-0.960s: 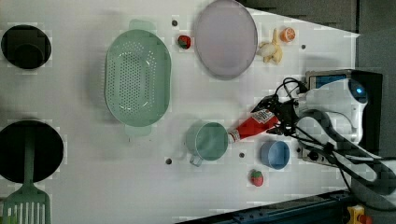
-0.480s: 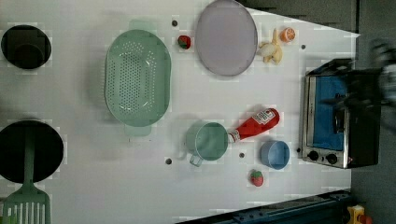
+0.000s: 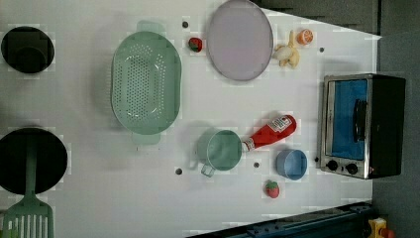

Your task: Pick Ketchup from oven and place it on table.

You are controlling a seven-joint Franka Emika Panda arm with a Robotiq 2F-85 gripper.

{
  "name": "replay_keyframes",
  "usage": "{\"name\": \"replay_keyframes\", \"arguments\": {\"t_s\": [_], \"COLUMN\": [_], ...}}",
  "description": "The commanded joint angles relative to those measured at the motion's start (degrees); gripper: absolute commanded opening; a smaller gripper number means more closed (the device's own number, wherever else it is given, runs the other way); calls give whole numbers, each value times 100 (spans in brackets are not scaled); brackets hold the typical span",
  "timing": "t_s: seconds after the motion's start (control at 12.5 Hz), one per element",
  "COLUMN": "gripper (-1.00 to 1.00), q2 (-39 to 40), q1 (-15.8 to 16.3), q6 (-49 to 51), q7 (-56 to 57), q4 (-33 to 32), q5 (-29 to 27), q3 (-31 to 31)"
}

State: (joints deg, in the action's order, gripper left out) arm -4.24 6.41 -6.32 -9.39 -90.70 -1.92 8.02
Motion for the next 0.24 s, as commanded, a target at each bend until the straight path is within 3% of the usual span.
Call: {"name": "replay_keyframes", "arguments": {"t_s": [0.08,0.24], "gripper": [100,100], "q2": [435,430], "q1": [-9,-17], "q6": [465,807], "q7": [-137,-137], "q4": [-20,49], "q5": [44,43], "q3": [-11,3]}}
